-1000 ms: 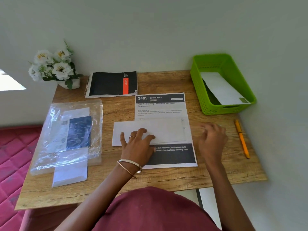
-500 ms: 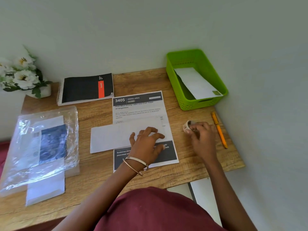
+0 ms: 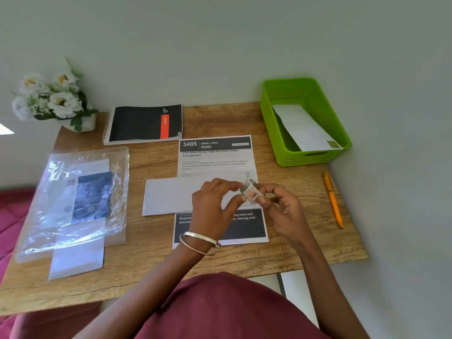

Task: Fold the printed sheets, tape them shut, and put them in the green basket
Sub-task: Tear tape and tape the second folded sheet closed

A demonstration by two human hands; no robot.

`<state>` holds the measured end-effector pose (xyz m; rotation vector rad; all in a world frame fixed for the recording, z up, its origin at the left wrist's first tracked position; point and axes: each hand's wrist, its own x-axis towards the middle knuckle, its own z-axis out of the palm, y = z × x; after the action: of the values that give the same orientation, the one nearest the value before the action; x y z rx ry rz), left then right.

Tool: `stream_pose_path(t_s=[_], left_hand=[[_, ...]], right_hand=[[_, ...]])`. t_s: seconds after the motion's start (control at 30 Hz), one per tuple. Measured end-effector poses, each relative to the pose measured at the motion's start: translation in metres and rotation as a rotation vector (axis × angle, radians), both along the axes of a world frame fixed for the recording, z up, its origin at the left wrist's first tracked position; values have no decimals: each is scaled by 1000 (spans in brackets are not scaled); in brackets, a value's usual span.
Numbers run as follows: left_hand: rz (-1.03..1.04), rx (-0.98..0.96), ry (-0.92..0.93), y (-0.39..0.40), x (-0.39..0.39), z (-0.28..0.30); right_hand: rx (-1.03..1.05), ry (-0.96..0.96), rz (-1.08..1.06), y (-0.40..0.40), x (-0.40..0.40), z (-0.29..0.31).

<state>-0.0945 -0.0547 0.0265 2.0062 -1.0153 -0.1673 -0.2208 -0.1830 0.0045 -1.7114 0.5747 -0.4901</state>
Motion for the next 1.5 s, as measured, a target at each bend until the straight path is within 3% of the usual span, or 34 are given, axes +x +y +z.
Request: stream_pose_path(t_s=[0.43,0.87,1.2,1.5], left_hand=[[27,-61,-103,18,8,-4],[94,-129,172,30,15,7],[32,-73,280,33,17,9],[101,-35,352,37,23,7]], right_hand=[[43,-5,168,14,15,8],[0,55,226,18,26,13],[-39,20,189,17,32,13],[62,53,246,17,33,24]])
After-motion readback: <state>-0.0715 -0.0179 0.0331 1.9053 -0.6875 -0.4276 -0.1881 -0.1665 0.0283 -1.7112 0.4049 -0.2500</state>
